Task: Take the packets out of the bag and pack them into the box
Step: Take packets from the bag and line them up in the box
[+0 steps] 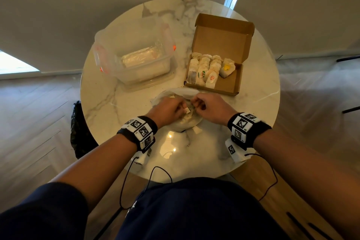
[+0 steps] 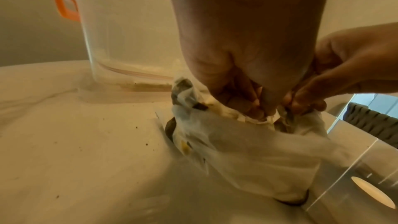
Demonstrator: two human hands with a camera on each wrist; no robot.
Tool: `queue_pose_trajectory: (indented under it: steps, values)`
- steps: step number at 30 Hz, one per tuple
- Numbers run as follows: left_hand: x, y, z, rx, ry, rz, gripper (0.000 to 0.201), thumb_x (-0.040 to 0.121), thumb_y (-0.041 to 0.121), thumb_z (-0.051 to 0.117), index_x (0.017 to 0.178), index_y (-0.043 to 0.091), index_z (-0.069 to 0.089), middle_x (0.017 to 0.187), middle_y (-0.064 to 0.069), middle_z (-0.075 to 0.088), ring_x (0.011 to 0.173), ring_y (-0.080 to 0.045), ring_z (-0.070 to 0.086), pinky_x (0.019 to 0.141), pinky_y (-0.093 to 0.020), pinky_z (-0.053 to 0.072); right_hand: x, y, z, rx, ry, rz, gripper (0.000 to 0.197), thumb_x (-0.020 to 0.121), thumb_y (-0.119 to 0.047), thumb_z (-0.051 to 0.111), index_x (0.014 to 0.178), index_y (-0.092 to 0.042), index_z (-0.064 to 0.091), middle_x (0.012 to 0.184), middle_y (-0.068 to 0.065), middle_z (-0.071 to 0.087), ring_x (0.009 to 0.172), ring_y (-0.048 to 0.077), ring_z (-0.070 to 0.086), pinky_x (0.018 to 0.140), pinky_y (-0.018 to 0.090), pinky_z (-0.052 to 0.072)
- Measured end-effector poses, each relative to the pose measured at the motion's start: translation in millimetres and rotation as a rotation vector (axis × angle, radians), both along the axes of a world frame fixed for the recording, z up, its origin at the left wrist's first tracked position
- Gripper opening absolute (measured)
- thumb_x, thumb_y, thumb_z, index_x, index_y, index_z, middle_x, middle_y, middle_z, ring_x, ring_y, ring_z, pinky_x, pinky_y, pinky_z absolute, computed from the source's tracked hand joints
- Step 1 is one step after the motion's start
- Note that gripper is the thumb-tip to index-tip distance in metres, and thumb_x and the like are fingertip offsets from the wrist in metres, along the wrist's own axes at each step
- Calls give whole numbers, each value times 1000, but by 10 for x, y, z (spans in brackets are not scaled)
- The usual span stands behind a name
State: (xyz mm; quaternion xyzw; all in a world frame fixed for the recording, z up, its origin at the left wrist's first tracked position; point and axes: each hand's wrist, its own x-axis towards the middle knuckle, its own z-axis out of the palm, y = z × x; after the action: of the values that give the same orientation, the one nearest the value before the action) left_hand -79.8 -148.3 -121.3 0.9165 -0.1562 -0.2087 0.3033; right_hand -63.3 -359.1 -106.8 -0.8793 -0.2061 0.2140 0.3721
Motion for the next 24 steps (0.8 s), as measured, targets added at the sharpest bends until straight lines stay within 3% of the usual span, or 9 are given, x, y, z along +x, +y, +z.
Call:
queue_pose_trajectory:
  steps: [3, 6, 8, 11, 14, 17, 21, 24]
  values:
    - [-5, 53, 166, -97, -44, 12, 10, 94, 19, 65, 99, 21, 57, 84, 12, 62, 74, 5, 56, 69, -7, 39, 17, 56, 54, -30, -47, 72, 23, 84, -12, 74, 106, -8, 71, 89, 2, 67, 76, 12, 58, 65, 12, 42]
    - [-41, 76, 283, -159, -94, 39, 13, 94, 20, 67, 98, 24, 55, 83, 12, 65, 75, 9, 57, 68, -4, 39, 43, 97, 103, -81, -116, 134, 10, 89, -12, 68, 97, -9, 73, 86, 5, 68, 74, 10, 51, 62, 19, 32]
    - [-66, 79, 310, -187, -112, 57, 11, 94, 22, 66, 101, 21, 57, 85, 10, 67, 77, 4, 60, 69, -7, 42, 47, 99, 136, -90, -114, 140, 11, 92, -12, 63, 97, -9, 73, 86, 3, 68, 73, 10, 52, 66, 22, 35]
    - [-92, 40, 298, -174, -94, 79, 18, 94, 25, 65, 109, 18, 57, 90, 9, 67, 79, -2, 61, 71, -13, 45, 32, 66, 225, -28, -95, 94, 9, 96, -16, 61, 95, -12, 69, 81, -7, 62, 70, 6, 52, 64, 20, 37]
    - [-108, 9, 142, -7, 10, 20, 30, 87, 26, 67, 115, 18, 57, 97, 8, 60, 86, -10, 57, 73, -24, 44, 28, 12, 317, 37, -28, -4, 8, 98, -23, 59, 96, -18, 65, 84, -5, 65, 73, 7, 55, 64, 18, 41]
    - [-144, 3, -21, 145, 71, -24, 27, 84, 21, 65, 110, 15, 61, 98, 3, 62, 90, -19, 60, 74, -29, 45, 39, -41, 391, 66, 14, -58, 13, 100, -27, 57, 100, -19, 66, 89, -2, 68, 80, 13, 60, 68, 24, 45]
    - [-154, 11, -80, 206, 71, 5, 23, 87, 15, 63, 109, 11, 67, 102, -3, 68, 93, -21, 62, 79, -30, 47, 24, -99, 470, 105, 12, -99, 17, 102, -28, 54, 101, -16, 66, 88, 0, 68, 78, 13, 59, 66, 23, 44]
    - [-158, 35, -115, 252, 79, -52, 27, 89, 25, 64, 116, 18, 67, 104, 0, 64, 95, -20, 61, 81, -31, 48, 6, -113, 500, 118, -9, -114, 18, 102, -27, 54, 102, -15, 67, 88, -6, 66, 78, 5, 57, 66, 16, 42]
